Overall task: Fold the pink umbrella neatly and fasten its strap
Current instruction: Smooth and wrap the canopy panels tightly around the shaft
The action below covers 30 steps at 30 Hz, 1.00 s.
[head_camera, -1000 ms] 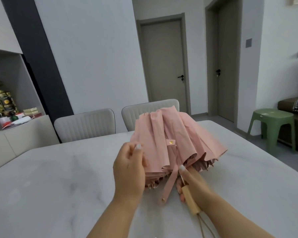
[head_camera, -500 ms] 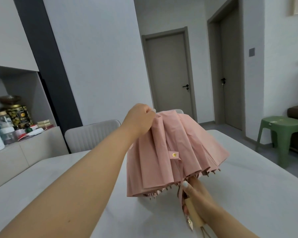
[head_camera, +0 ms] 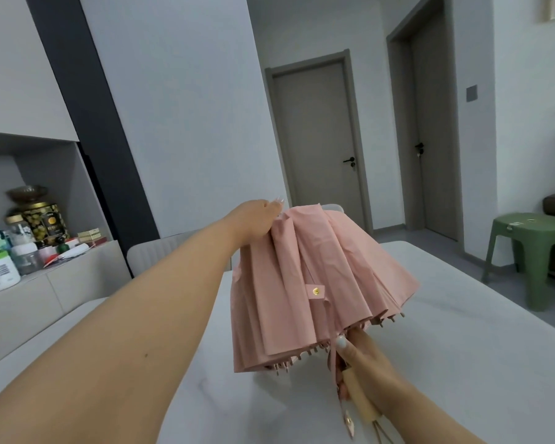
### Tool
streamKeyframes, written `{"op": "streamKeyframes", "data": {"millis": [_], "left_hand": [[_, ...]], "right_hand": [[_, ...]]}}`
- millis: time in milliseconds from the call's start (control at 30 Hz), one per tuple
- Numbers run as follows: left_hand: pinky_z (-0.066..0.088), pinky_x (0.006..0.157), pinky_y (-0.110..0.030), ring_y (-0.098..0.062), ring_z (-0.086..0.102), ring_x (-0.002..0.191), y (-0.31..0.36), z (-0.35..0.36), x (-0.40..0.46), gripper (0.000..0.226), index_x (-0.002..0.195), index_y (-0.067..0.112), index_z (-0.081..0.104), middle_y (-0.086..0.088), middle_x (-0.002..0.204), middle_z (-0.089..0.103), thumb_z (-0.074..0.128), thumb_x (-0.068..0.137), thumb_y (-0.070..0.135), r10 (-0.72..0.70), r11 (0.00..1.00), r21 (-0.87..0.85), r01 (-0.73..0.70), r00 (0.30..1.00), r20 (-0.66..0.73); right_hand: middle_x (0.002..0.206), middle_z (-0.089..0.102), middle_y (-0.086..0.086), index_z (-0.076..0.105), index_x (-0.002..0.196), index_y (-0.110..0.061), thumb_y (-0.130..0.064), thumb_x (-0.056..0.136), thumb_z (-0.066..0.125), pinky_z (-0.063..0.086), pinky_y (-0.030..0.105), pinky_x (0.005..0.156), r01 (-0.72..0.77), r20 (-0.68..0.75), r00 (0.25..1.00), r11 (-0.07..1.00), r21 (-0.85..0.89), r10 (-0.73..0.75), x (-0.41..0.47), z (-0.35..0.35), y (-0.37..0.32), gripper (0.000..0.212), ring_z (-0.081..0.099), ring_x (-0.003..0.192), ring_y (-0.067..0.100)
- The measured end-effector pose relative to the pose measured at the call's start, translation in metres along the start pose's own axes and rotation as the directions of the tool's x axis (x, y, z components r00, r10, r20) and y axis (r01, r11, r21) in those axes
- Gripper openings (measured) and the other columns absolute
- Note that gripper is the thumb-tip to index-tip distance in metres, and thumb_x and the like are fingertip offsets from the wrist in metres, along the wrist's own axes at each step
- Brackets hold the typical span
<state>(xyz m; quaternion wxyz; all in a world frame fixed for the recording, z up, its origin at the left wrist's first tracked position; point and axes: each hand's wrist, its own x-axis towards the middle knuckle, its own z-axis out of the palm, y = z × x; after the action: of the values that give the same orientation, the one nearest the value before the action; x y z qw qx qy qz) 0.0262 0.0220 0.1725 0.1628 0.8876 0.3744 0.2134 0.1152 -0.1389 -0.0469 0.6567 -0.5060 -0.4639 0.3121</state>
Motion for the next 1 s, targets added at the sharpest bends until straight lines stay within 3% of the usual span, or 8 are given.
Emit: {"op": "streamKeyframes", "data": {"millis": [200,300,433,567,667,767,900,1000], "left_hand": [[0.040,0.066,-0.031,-0.023,0.052,0.076,0.004,-0.009,-0.004,0.054,0.088,0.016,0.061,-0.004,0.083,0.059,0.027,0.101,0.056,0.057,0.996,-0.074,-0.058,0.998,-0.018],[0.044,0.080,-0.036,-0.025,0.057,0.087,0.002,-0.015,-0.004,0.059,0.076,0.015,0.066,-0.009,0.090,0.065,0.037,0.088,0.065,0.082,0.968,-0.239,-0.074,0.996,0.023],[0.040,0.075,-0.033,-0.022,0.055,0.082,-0.003,-0.014,-0.004,0.055,0.084,0.011,0.072,-0.004,0.092,0.067,0.046,0.090,0.059,0.095,0.966,-0.246,-0.083,0.995,0.037],[0.032,0.075,-0.034,-0.020,0.042,0.083,-0.003,-0.014,-0.005,0.050,0.072,0.017,0.056,-0.003,0.087,0.050,0.048,0.083,0.065,0.061,0.948,-0.317,-0.027,0.994,0.096],[0.029,0.073,-0.035,-0.021,0.039,0.085,-0.002,-0.014,-0.007,0.045,0.062,0.022,0.056,-0.003,0.089,0.048,0.052,0.083,0.062,0.059,0.903,-0.429,-0.011,0.993,0.099],[0.028,0.075,-0.036,-0.021,0.036,0.077,0.000,-0.014,-0.008,0.045,0.063,0.024,0.048,-0.003,0.082,0.043,0.057,0.068,0.068,0.064,0.918,-0.395,-0.032,0.995,0.070],[0.031,0.067,-0.032,-0.014,0.042,0.067,0.005,-0.017,-0.007,0.048,0.060,0.018,0.050,-0.001,0.067,0.048,0.049,0.091,0.054,0.094,0.849,-0.528,-0.021,0.989,0.111],[0.036,0.081,-0.035,-0.012,0.052,0.072,0.005,-0.018,-0.002,0.052,0.057,0.017,0.058,0.004,0.066,0.059,0.046,0.095,0.050,0.118,0.847,-0.527,-0.066,0.991,0.066]], "right_hand": [[0.069,0.060,-0.008,0.052,0.110,-0.019,-0.090,0.029,0.064,0.047,0.018,0.048,-0.112,0.012,0.994,0.993,-0.048,0.113,-0.001,0.000,-0.005,0.109,0.058,0.048,0.002],[0.056,0.056,0.003,0.049,0.102,-0.018,-0.086,0.032,0.067,0.047,0.028,0.042,-0.144,0.041,0.989,0.989,-0.015,0.145,-0.001,-0.001,-0.007,0.100,0.051,0.040,0.018],[0.062,0.052,0.010,0.048,0.102,-0.014,-0.072,0.049,0.060,0.045,0.031,0.047,-0.176,0.027,0.984,0.984,0.022,0.176,0.000,0.001,-0.005,0.080,0.050,0.043,0.023],[0.049,0.053,0.002,0.048,0.095,-0.014,-0.074,0.045,0.066,0.045,0.030,0.043,-0.167,0.052,0.985,0.985,0.039,0.165,0.000,0.001,-0.004,0.080,0.048,0.042,0.022],[0.057,0.060,-0.001,0.052,0.101,-0.017,-0.084,0.041,0.065,0.045,0.031,0.046,-0.148,0.036,0.989,0.989,0.027,0.147,0.002,0.000,0.000,0.091,0.053,0.045,0.020],[0.061,0.060,0.002,0.052,0.106,-0.016,-0.086,0.042,0.063,0.046,0.031,0.047,-0.148,0.039,0.988,0.989,0.017,0.147,0.003,-0.001,0.004,0.096,0.054,0.047,0.020],[0.064,0.063,-0.006,0.053,0.107,-0.017,-0.089,0.044,0.060,0.046,0.029,0.051,-0.124,0.045,0.991,0.992,-0.019,0.124,0.004,-0.003,0.006,0.096,0.057,0.051,0.013],[0.056,0.062,-0.001,0.051,0.105,-0.013,-0.076,0.052,0.062,0.045,0.029,0.044,-0.138,0.073,0.988,0.989,0.046,0.135,0.003,-0.001,0.005,0.084,0.052,0.041,0.022]]}}
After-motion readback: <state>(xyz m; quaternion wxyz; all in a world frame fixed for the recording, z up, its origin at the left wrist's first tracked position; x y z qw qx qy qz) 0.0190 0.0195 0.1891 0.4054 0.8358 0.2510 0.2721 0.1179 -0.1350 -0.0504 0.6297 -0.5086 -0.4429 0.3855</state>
